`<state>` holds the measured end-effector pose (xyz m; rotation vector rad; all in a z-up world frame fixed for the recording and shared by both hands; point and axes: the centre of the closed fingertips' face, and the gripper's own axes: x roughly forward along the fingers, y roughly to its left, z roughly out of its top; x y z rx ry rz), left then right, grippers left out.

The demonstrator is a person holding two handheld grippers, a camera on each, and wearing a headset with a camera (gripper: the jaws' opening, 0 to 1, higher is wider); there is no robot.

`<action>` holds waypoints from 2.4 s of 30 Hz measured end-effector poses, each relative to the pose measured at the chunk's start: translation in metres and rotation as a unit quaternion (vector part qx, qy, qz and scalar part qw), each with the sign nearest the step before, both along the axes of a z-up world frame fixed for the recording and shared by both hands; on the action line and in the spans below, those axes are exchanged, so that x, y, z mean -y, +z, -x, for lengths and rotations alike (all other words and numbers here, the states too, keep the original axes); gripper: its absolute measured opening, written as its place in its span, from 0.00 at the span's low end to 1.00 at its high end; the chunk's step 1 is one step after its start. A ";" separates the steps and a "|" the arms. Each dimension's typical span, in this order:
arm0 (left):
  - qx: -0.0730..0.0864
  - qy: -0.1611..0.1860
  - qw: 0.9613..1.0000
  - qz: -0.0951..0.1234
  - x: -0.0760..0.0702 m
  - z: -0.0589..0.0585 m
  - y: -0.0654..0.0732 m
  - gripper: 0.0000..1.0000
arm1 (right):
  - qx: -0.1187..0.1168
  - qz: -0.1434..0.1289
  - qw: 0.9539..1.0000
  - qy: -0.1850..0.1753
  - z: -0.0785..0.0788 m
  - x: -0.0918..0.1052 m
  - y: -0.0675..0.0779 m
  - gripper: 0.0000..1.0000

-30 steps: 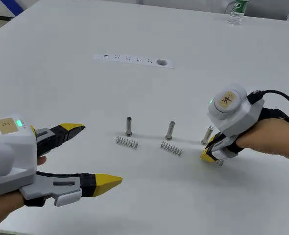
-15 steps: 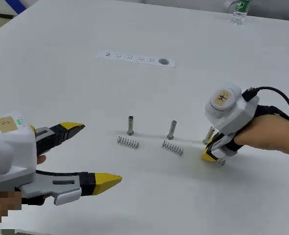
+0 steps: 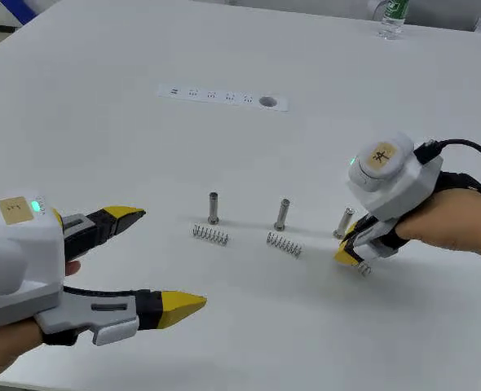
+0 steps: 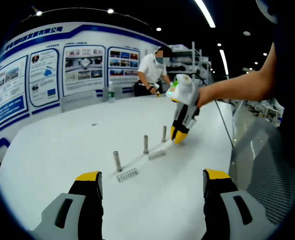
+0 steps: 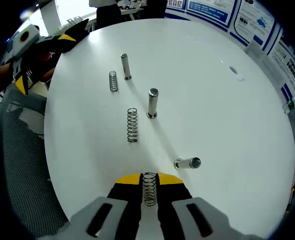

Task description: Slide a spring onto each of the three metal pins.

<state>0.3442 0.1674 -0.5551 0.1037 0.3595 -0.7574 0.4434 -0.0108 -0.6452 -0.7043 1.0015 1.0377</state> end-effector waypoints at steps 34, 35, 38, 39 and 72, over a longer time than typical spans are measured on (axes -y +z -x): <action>0.023 -0.102 0.993 0.055 0.093 -0.016 0.044 0.58 | 0.032 -0.344 0.938 0.021 0.066 -0.100 0.171 0.12; 0.020 -0.097 0.993 0.070 0.094 -0.018 0.047 0.55 | 0.032 -0.349 0.936 0.024 0.068 -0.101 0.172 0.12; 0.008 -0.089 0.991 0.098 0.093 -0.021 0.053 0.47 | 0.033 -0.356 0.933 0.031 0.071 -0.105 0.174 0.12; 0.007 -0.087 0.991 0.103 0.093 -0.022 0.054 0.45 | 0.033 -0.359 0.932 0.032 0.072 -0.107 0.175 0.12; 0.039 -0.100 0.991 0.078 0.094 -0.023 0.057 0.17 | 0.054 -0.344 0.935 0.067 0.078 -0.108 0.183 0.11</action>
